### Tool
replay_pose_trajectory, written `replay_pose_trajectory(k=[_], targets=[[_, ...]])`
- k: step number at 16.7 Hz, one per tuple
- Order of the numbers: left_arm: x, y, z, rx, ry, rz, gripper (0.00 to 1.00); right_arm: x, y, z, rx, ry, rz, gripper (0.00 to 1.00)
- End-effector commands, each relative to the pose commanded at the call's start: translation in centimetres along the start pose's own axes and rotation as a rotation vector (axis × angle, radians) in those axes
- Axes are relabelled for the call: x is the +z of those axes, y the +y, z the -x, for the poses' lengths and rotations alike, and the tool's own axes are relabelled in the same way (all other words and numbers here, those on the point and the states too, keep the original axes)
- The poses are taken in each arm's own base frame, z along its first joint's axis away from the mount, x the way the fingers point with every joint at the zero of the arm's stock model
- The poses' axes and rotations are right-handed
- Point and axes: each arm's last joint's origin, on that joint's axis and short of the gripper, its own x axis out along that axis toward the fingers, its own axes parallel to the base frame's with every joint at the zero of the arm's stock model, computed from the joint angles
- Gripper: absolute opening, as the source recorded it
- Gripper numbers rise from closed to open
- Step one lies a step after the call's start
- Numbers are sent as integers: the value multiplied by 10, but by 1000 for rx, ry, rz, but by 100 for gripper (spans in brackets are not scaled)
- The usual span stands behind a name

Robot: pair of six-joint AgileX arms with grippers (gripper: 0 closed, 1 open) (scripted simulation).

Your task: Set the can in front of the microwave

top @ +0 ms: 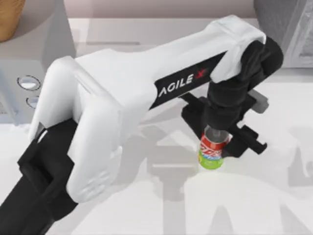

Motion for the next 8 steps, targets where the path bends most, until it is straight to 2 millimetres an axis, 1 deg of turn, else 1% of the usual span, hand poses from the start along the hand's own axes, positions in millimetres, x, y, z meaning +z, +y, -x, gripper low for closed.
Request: replay_pose_trajectory(k=[4, 5, 8], targets=[[0, 0, 0, 0, 0, 0, 2, 0, 0, 0, 0, 0, 0, 100], [0, 0, 0, 0, 0, 0, 0, 0, 0, 0, 0, 0, 0, 100], [0, 0, 0, 0, 0, 0, 0, 0, 0, 0, 0, 0, 0, 100]])
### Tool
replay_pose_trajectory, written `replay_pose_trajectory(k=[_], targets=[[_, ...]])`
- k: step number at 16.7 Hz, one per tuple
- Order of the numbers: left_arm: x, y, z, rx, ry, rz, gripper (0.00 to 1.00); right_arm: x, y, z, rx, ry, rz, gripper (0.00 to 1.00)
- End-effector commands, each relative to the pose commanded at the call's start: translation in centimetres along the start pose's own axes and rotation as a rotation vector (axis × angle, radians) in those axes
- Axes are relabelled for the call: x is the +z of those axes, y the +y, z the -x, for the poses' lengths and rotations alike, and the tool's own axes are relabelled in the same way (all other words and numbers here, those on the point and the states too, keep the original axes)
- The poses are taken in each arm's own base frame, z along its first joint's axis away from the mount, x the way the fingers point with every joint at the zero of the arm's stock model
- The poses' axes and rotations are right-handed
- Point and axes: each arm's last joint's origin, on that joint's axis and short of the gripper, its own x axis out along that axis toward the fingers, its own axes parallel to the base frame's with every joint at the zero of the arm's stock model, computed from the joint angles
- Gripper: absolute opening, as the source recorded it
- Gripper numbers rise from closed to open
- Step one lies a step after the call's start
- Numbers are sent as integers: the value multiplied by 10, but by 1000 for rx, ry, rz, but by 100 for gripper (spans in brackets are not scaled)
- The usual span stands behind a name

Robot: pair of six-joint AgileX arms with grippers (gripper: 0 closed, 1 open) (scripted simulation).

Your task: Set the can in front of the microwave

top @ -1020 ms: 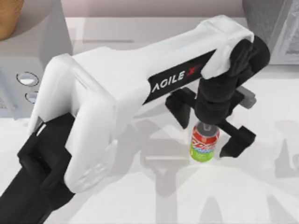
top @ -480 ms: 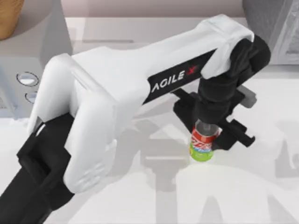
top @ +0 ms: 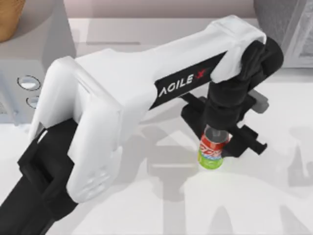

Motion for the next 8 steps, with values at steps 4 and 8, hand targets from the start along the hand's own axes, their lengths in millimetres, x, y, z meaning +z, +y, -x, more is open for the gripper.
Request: replay_pose_trajectory(k=[4, 8], targets=[[0, 0, 0, 0, 0, 0, 0, 0, 0, 0, 0, 0, 0, 100], [1, 0, 6, 1, 8, 0, 0, 0, 0, 0, 0, 0, 0, 100]])
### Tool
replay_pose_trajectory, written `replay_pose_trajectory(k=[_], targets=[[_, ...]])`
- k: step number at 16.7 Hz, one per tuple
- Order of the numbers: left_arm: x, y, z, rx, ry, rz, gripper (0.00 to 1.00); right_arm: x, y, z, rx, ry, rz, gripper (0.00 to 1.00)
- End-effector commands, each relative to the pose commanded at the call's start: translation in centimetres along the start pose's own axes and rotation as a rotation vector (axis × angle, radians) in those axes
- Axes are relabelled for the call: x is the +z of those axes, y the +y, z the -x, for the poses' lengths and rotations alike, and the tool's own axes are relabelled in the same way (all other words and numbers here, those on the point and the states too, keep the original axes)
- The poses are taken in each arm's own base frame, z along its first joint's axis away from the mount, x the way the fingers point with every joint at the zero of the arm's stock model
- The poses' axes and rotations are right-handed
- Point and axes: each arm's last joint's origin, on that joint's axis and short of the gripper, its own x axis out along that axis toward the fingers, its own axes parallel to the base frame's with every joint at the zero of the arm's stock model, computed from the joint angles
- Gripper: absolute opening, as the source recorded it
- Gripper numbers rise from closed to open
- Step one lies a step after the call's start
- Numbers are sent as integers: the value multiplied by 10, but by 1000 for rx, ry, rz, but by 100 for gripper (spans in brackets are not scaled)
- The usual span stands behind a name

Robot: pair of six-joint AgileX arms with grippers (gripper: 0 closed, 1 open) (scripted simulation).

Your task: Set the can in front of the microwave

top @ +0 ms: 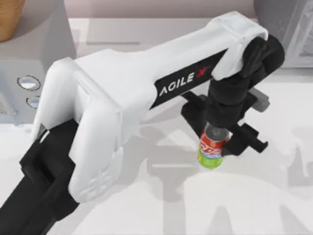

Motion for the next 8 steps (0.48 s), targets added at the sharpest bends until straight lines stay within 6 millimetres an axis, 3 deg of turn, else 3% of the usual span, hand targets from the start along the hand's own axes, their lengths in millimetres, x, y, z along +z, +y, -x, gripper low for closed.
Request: replay_pose_trajectory(k=[4, 8], targets=[[0, 0, 28, -1, -11, 0, 0, 0, 0, 0, 0, 0, 0, 100], [-1, 0, 34, -1, -7, 1, 0, 0, 0, 0, 0, 0, 0, 100]])
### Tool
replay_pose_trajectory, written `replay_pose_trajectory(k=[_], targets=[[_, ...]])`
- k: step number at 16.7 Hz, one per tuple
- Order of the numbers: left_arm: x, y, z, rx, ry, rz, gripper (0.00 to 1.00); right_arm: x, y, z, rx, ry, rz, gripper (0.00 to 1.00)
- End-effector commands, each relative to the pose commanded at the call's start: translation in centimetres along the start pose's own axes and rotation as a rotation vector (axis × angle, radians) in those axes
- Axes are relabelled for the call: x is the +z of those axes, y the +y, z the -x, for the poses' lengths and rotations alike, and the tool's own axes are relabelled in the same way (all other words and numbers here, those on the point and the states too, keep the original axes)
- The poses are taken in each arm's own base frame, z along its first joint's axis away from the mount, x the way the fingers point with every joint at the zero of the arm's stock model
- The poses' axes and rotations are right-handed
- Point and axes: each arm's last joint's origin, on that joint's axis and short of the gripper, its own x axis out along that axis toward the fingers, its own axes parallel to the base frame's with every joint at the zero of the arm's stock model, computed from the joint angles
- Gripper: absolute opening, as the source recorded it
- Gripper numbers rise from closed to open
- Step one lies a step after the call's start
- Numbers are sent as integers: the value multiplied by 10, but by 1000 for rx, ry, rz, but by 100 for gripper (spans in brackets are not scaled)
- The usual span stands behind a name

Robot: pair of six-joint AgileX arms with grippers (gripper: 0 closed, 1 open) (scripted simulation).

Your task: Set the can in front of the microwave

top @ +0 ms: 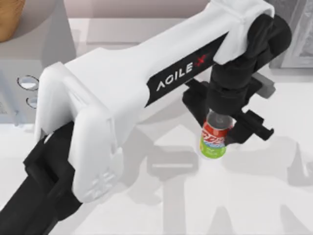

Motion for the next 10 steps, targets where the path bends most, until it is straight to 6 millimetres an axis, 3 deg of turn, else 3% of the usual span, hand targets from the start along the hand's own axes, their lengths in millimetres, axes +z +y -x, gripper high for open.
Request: replay_pose_trajectory(k=[4, 7, 10], targets=[[-4, -1, -3, -4, 31, 2, 0, 0, 0, 0, 0, 0, 0, 100], [-21, 4, -3, -18, 124, 26, 0, 0, 0, 0, 0, 0, 0, 100], [-53, 38, 2, -46, 252, 106, 0, 0, 0, 0, 0, 0, 0, 100]])
